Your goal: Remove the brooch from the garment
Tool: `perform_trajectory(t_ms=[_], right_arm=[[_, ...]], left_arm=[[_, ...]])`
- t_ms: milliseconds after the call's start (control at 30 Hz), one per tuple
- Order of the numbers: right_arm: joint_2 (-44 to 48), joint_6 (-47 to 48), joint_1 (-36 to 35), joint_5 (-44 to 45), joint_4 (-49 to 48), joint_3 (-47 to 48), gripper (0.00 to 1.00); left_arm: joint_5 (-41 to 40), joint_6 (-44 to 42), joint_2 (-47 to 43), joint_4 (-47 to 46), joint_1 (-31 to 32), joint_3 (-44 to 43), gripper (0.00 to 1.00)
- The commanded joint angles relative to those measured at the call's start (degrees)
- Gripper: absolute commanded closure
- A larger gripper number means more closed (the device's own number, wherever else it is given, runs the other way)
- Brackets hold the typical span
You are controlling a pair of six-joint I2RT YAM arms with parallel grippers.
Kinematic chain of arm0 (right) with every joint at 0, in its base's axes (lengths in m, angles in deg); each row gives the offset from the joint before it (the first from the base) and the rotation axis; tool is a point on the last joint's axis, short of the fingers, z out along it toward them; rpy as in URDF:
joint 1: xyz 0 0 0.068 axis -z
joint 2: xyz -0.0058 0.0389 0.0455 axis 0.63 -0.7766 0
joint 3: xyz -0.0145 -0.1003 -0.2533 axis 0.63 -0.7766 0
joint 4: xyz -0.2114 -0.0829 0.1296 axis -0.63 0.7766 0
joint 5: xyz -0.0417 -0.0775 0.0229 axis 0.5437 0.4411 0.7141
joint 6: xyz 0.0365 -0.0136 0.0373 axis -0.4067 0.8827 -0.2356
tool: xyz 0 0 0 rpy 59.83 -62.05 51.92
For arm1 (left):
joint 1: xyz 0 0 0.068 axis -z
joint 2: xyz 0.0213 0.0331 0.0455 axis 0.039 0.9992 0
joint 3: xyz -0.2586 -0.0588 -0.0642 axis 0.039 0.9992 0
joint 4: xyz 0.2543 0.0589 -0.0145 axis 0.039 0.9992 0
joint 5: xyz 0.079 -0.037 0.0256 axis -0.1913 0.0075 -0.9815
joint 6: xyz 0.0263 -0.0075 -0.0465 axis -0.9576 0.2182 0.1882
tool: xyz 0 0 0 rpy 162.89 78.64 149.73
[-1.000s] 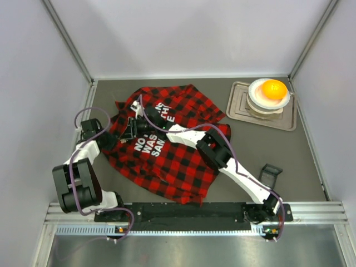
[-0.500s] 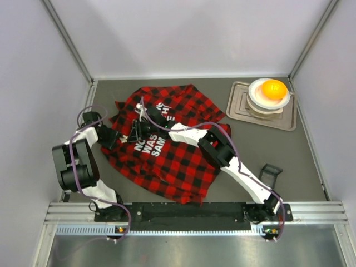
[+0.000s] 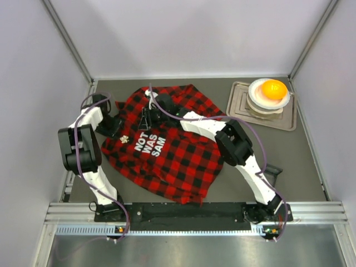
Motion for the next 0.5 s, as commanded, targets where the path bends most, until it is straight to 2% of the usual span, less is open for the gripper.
perform_trajectory(t_ms=[0,67,333,467], right_arm=[[3.0,2.3,-0.3,0.0,0.7,0.0,0.65],[2.9,2.2,-0.4,-0.2,0.7,0.1,0.65],[2.8,2.5,-0.3,-1.4,0.6,0.0,0.64],[2.4,2.2,-0.3,-2.1,0.7,0.1,0.65]], left_arm=[[-8.2,4.0,5.4,14.0,2.3,-7.4,0.43],[-8.7,4.6,8.1,16.5,2.8,-9.0,0.43],[-11.4,7.6,9.8,16.0,3.9,-10.2,0.4],[-11.0,8.2,11.5,15.9,4.0,-9.6,0.43]])
